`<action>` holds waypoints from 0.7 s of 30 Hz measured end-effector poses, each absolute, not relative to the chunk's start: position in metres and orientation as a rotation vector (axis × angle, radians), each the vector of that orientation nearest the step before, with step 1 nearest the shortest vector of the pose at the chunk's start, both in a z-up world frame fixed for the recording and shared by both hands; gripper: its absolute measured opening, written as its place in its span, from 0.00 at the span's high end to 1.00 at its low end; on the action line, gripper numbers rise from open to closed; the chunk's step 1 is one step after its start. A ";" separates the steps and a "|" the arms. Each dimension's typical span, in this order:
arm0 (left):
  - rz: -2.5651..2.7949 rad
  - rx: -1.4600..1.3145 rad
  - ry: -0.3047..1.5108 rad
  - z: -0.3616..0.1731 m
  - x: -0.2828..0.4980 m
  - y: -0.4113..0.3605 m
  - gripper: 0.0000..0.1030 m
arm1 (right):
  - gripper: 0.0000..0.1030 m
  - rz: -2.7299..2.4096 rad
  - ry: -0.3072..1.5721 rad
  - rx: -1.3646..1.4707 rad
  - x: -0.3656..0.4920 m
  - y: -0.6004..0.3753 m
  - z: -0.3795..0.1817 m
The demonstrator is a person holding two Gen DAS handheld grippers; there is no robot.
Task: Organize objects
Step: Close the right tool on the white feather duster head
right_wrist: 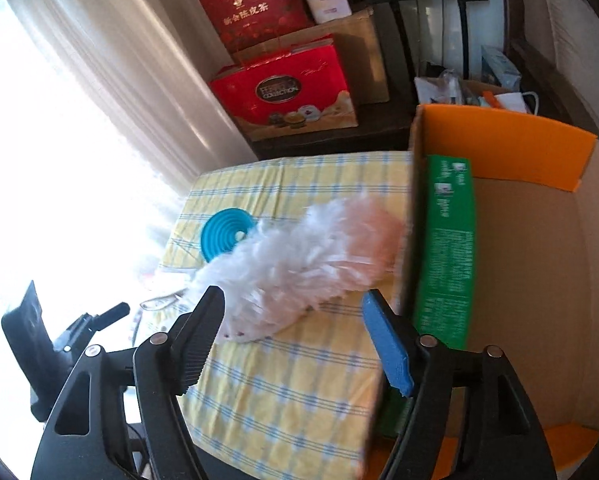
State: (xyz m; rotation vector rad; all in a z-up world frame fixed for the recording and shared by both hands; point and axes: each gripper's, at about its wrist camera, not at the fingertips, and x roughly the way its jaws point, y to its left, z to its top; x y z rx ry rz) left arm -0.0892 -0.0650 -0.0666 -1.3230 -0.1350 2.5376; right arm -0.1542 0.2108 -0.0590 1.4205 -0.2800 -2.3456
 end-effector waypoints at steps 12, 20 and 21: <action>2.534 -1.390 -0.200 -0.093 -0.097 -0.092 0.06 | 0.30 -2.333 -0.120 1.518 -0.176 0.159 -0.092; 2.536 -1.400 -0.209 -0.100 -0.104 -0.099 0.06 | 0.75 -2.317 -0.078 1.587 -0.185 0.154 -0.117; 2.539 -1.406 -0.207 -0.101 -0.105 -0.101 0.06 | 0.84 -2.320 -0.085 1.582 -0.185 0.155 -0.117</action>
